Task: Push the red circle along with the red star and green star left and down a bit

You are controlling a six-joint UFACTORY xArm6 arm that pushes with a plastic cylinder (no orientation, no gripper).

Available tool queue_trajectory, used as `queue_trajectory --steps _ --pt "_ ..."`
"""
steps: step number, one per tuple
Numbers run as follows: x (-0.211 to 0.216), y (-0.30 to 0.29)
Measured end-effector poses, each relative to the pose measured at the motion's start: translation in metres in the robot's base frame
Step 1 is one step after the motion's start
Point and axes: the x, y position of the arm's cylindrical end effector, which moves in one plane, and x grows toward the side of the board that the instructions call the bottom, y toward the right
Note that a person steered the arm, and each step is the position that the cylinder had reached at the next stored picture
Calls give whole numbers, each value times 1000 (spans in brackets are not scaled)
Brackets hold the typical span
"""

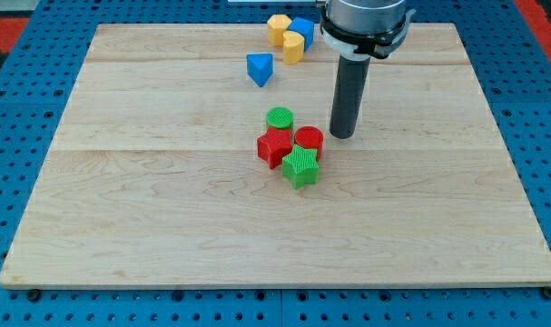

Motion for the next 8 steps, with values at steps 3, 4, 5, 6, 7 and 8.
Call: queue_trajectory --steps 3,4,5,6,7,8 --pt "9 10" --pt "9 -4" --pt "9 -16" --pt "17 -31" --pt "12 -32" --pt "11 -35"
